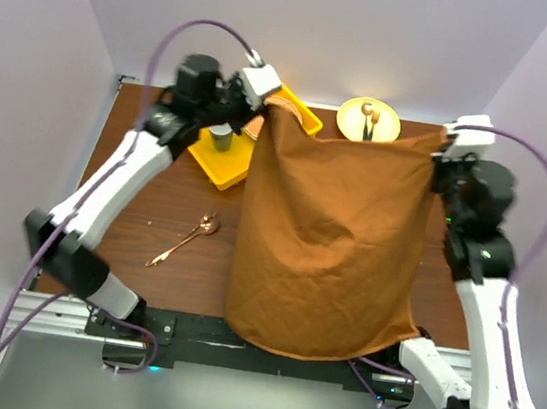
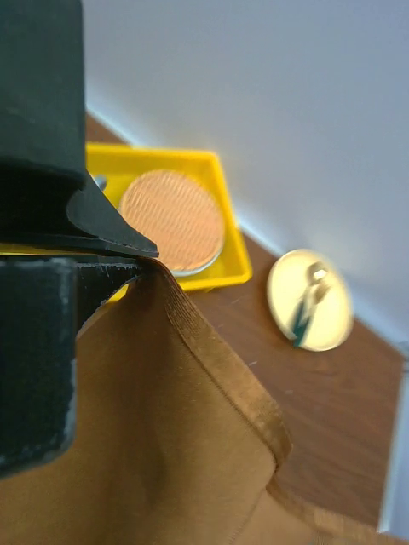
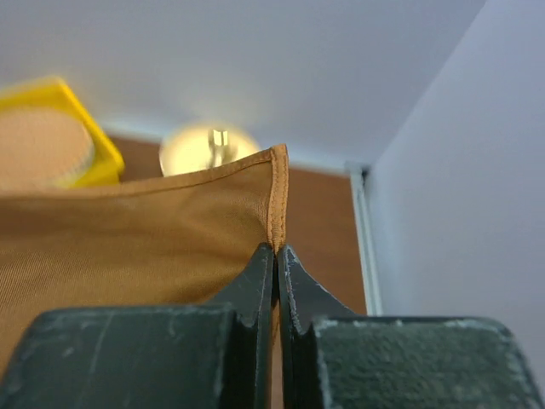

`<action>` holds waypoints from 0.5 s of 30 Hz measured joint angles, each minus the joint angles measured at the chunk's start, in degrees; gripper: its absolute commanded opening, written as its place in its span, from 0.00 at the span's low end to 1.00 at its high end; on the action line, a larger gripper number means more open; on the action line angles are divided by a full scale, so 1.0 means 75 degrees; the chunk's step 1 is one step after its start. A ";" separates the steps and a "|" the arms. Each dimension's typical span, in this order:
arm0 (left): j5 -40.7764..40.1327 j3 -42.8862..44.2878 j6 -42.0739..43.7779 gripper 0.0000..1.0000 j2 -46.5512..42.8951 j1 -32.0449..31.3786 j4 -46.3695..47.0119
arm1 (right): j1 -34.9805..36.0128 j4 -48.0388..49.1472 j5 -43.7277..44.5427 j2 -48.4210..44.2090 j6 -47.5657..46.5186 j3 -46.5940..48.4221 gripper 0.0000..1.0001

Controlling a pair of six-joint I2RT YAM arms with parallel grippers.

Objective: Fold the napkin into a case and place the utensils inside
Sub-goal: Flatten out the napkin at the center of the board.

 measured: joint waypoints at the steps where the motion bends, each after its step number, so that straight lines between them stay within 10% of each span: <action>1: -0.0047 -0.0169 -0.0006 0.00 0.0411 -0.0032 0.0140 | 0.0000 0.0114 0.0137 0.0184 -0.0087 -0.0420 0.00; 3: -0.0172 -0.0393 -0.0009 0.00 0.1166 -0.0111 0.0399 | -0.0006 0.0577 0.0507 0.0592 -0.0315 -0.1445 0.17; 6: -0.0551 -0.0326 0.0029 0.47 0.2471 -0.0236 0.0635 | -0.0099 0.1116 0.0863 0.1279 -0.0609 -0.2451 0.66; 10: -0.1078 0.1221 0.0169 0.95 0.4351 -0.0291 0.0061 | -0.0382 0.1751 0.1017 0.2626 -0.0828 -0.2314 0.89; 15: -0.1072 0.1795 0.0230 0.91 0.4750 -0.0137 -0.0685 | -0.1209 0.1300 0.0493 0.3963 -0.0868 -0.1014 0.93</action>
